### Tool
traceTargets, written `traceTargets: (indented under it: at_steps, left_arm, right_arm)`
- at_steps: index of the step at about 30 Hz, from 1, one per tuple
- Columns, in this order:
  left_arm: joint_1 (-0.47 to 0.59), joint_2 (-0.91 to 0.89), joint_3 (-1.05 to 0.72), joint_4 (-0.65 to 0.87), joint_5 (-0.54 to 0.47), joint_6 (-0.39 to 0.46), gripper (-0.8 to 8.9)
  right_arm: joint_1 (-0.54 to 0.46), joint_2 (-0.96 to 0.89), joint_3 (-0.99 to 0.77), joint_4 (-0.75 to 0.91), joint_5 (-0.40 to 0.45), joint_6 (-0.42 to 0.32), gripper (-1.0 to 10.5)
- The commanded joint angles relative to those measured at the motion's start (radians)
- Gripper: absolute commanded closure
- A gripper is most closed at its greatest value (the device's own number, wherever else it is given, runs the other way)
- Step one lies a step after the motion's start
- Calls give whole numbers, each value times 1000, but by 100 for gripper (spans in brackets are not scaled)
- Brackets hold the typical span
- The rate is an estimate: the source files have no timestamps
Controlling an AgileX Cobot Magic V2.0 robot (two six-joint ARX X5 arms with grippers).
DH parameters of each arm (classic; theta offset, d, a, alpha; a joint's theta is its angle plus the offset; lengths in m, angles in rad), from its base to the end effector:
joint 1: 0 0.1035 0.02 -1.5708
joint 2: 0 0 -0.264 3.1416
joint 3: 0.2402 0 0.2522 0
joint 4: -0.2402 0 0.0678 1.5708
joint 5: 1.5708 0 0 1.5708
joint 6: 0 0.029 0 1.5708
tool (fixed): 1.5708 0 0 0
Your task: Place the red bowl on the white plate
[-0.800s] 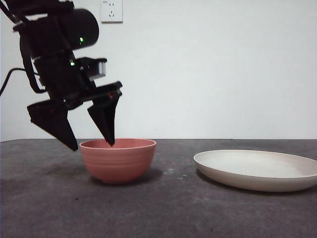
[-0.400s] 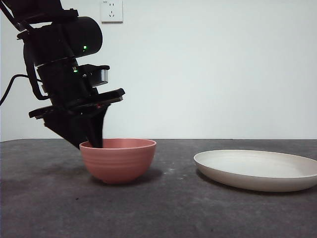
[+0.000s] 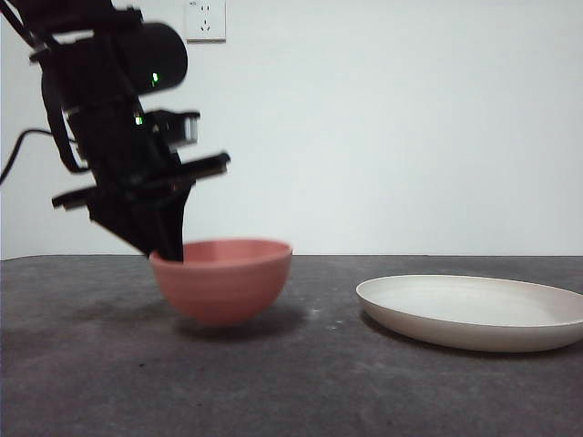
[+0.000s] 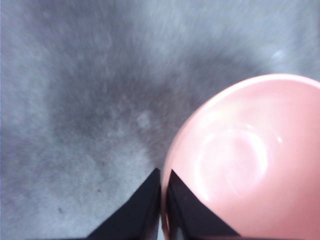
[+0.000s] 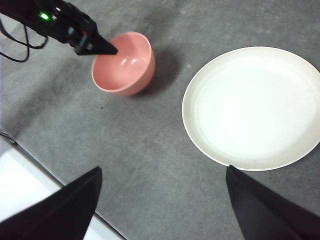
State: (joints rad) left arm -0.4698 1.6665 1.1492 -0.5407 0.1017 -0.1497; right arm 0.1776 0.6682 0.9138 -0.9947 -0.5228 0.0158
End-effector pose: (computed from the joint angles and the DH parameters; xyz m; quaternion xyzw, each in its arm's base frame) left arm 0.2976 -0.1544 0.2131 0.0302 0.5130 -0.2056 0.8329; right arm 0.0997 0.0326 0.3215 0.0697 0.3629 0.3164 0.8737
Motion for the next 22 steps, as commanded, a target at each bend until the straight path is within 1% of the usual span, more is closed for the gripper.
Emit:
traceTargets:
  at_steps: [1,6,12,17,22]
  left_arm:
    - [-19,-65,24,16,-2,-42,804]
    - [-60,-146,62,10,0,-77,804]
    - [-138,-147,180,-34,-1,-93,804]
    - [-194,-98,254,-27,-1,-106,804]
    - [-235,-2,313,-11,-2,-115,804]
  right_arm:
    - [4,3,18,3,0,10,550]
    - [4,3,18,3,0,10,550]
    - [4,3,18,4,0,10,550]
    - [4,3,18,7,0,10,550]
    - [4,3,18,6,0,10,550]
